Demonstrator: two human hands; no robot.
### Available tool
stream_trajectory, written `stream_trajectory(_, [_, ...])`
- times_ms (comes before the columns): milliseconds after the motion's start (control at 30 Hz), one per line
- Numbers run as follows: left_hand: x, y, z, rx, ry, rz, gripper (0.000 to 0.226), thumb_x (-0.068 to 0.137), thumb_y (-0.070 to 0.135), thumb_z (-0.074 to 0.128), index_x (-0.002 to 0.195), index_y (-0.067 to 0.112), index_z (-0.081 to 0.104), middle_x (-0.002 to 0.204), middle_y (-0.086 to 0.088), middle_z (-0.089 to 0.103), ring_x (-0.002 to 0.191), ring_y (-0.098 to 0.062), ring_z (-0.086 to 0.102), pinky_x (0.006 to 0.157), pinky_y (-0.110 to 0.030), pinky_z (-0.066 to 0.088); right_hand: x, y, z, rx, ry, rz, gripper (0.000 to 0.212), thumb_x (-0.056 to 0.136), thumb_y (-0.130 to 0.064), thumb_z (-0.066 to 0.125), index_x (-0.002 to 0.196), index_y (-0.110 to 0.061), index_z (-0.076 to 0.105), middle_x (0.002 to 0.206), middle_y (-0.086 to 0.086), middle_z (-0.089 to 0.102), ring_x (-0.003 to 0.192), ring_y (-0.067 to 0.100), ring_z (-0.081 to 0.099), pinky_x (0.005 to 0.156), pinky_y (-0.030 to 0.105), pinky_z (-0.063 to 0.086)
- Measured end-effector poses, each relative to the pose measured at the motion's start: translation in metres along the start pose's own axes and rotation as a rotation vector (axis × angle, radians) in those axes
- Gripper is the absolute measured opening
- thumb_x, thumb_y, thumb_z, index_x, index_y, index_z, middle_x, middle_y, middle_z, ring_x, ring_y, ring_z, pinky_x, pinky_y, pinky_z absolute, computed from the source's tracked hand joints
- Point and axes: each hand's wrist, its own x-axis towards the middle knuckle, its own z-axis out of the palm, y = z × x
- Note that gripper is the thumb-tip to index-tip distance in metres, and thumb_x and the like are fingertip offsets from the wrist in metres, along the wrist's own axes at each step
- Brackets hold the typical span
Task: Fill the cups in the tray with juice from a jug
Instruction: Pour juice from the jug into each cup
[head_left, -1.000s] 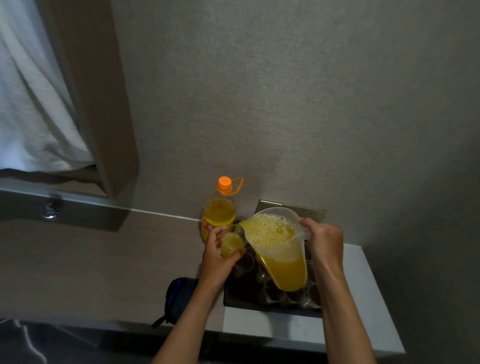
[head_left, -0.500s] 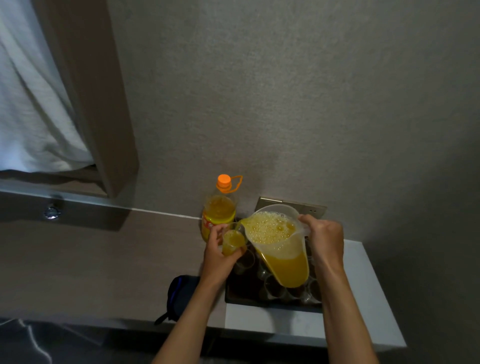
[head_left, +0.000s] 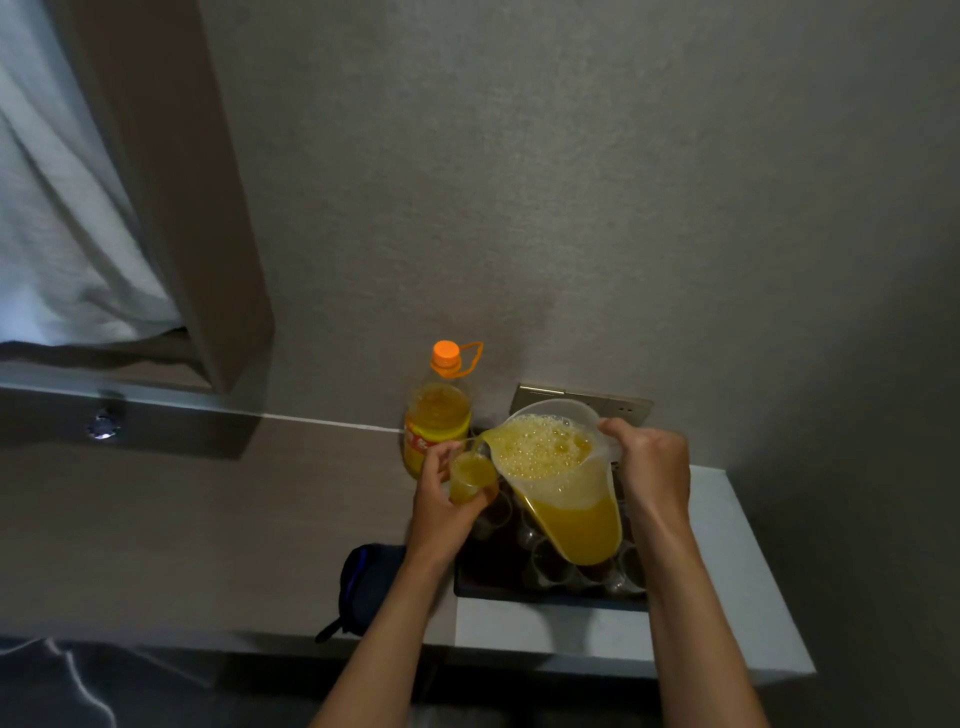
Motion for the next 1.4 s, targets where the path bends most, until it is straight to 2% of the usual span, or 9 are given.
stream_trajectory(233, [-0.002,0.000,0.000,0.004,0.003,-0.007,0.063,0.077,0.010,0.088,0.126,0.030,0.053,0.123,0.013,0.064,0.106,0.012,0.059,0.077,-0.008,0.050,0.001,0.004,-0.002,-0.011,0.003,-0.002,0.039,0.090,-0.029,0.073,0.061,-0.003,0.066,0.051,0.002,0.054,0.052,0.018,0.050,0.062,0.035,0.042])
stream_trajectory(400, [-0.003,0.001,0.001,0.009,-0.011,0.003,0.061,0.078,0.008,0.086,0.124,0.029,0.052,0.121,0.011,0.064,0.102,0.012,0.061,0.075,-0.008,0.051,0.002,0.007,-0.003,-0.013,0.004,-0.014,0.043,0.091,-0.031,0.072,0.074,0.009,0.067,0.058,0.009,0.059,0.059,0.023,0.054,0.066,0.040,0.046])
stream_trajectory(633, [-0.005,0.000,0.002,0.013,-0.011,-0.008,0.062,0.079,0.008,0.086,0.126,0.029,0.052,0.121,0.012,0.064,0.101,0.013,0.061,0.073,-0.008,0.051,0.000,0.007,-0.004,-0.031,0.013,-0.008,0.044,0.091,-0.031,0.072,0.073,0.008,0.066,0.058,0.008,0.059,0.060,0.024,0.055,0.070,0.045,0.051])
stream_trajectory(767, [-0.006,0.000,0.002,0.016,-0.012,-0.017,0.062,0.079,0.010,0.086,0.125,0.033,0.051,0.121,0.013,0.064,0.102,0.013,0.060,0.073,-0.008,0.051,0.000,0.008,-0.005,-0.037,0.018,-0.014,0.044,0.090,-0.031,0.072,0.073,0.009,0.065,0.064,0.020,0.062,0.062,0.027,0.056,0.074,0.052,0.055])
stream_trajectory(900, [-0.007,0.001,0.003,0.015,-0.016,-0.034,0.065,0.079,0.011,0.087,0.128,0.033,0.050,0.123,0.014,0.062,0.103,0.015,0.059,0.072,-0.008,0.052,-0.002,0.006,-0.005,-0.034,0.014,-0.014,0.044,0.089,-0.031,0.073,0.072,0.009,0.066,0.064,0.018,0.064,0.062,0.027,0.057,0.070,0.044,0.051])
stream_trajectory(1067, [-0.010,0.002,0.004,0.008,-0.022,-0.056,0.065,0.079,0.017,0.087,0.129,0.036,0.049,0.125,0.018,0.060,0.102,0.019,0.056,0.070,-0.010,0.051,0.000,0.010,-0.005,-0.050,0.007,-0.017,0.039,0.089,-0.032,0.073,0.062,-0.006,0.065,0.058,0.010,0.057,0.059,0.023,0.053,0.067,0.038,0.046])
stream_trajectory(1167, [-0.012,0.004,0.005,0.009,-0.025,-0.058,0.064,0.080,0.016,0.086,0.129,0.035,0.049,0.123,0.019,0.060,0.101,0.021,0.056,0.069,-0.009,0.051,-0.001,0.010,-0.005,-0.055,0.007,-0.015,0.043,0.089,-0.032,0.073,0.066,0.003,0.067,0.059,0.011,0.058,0.059,0.024,0.052,0.067,0.039,0.046])
stream_trajectory(1233, [-0.012,0.004,0.005,-0.001,-0.025,-0.054,0.064,0.080,0.015,0.086,0.129,0.035,0.049,0.123,0.018,0.060,0.102,0.018,0.057,0.071,-0.009,0.051,-0.002,0.009,-0.004,-0.047,0.007,-0.015,0.045,0.090,-0.032,0.073,0.070,0.008,0.067,0.061,0.013,0.059,0.060,0.024,0.053,0.068,0.040,0.047])
stream_trajectory(1400, [-0.013,0.003,0.006,-0.008,-0.025,-0.065,0.065,0.080,0.018,0.086,0.128,0.040,0.049,0.127,0.017,0.060,0.115,0.004,0.056,0.078,-0.016,0.050,-0.003,0.008,-0.005,-0.049,0.003,-0.006,0.039,0.090,-0.033,0.073,0.063,-0.006,0.066,0.062,0.012,0.060,0.061,0.025,0.055,0.070,0.042,0.049])
